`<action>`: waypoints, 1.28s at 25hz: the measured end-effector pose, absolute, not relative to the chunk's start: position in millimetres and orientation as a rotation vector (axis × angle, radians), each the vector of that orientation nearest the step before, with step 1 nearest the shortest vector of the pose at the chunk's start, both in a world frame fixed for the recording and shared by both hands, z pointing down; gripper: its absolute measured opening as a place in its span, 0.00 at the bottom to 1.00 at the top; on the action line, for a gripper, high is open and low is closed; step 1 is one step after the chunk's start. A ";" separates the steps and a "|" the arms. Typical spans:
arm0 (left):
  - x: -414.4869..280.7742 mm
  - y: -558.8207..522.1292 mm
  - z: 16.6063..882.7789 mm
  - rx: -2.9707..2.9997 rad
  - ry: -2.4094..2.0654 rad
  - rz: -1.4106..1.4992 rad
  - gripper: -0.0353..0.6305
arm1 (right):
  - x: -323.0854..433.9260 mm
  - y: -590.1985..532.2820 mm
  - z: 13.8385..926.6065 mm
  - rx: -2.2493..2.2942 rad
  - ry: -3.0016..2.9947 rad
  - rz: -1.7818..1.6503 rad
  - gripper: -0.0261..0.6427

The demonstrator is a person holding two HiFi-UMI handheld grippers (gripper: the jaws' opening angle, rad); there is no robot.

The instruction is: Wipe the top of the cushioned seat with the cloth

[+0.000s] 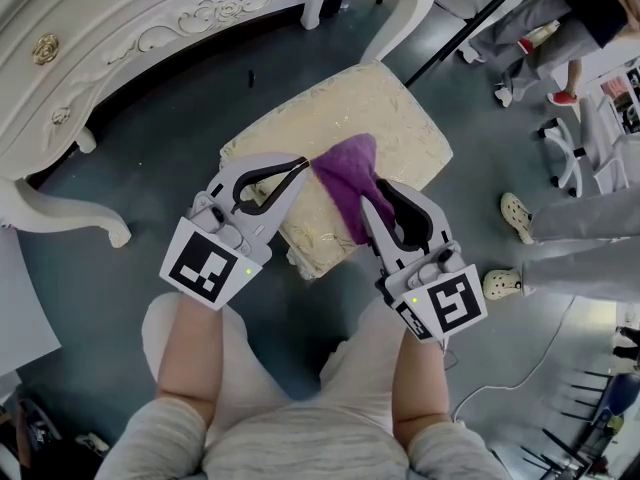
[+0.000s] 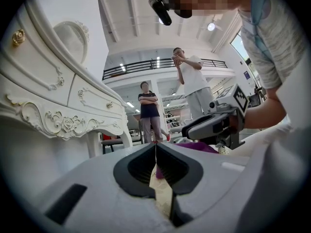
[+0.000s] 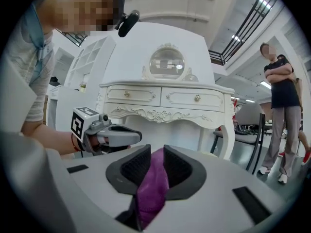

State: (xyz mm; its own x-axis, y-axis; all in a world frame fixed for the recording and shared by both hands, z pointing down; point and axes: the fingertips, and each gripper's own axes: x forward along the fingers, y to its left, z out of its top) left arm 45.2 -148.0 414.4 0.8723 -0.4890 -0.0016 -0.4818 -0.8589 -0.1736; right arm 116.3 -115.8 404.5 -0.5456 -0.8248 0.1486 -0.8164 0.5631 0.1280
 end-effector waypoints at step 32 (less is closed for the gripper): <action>54.9 -142.1 414.2 -2.877 0.688 -0.047 0.07 | 118.1 -121.3 415.5 1.445 -2.548 -0.049 0.05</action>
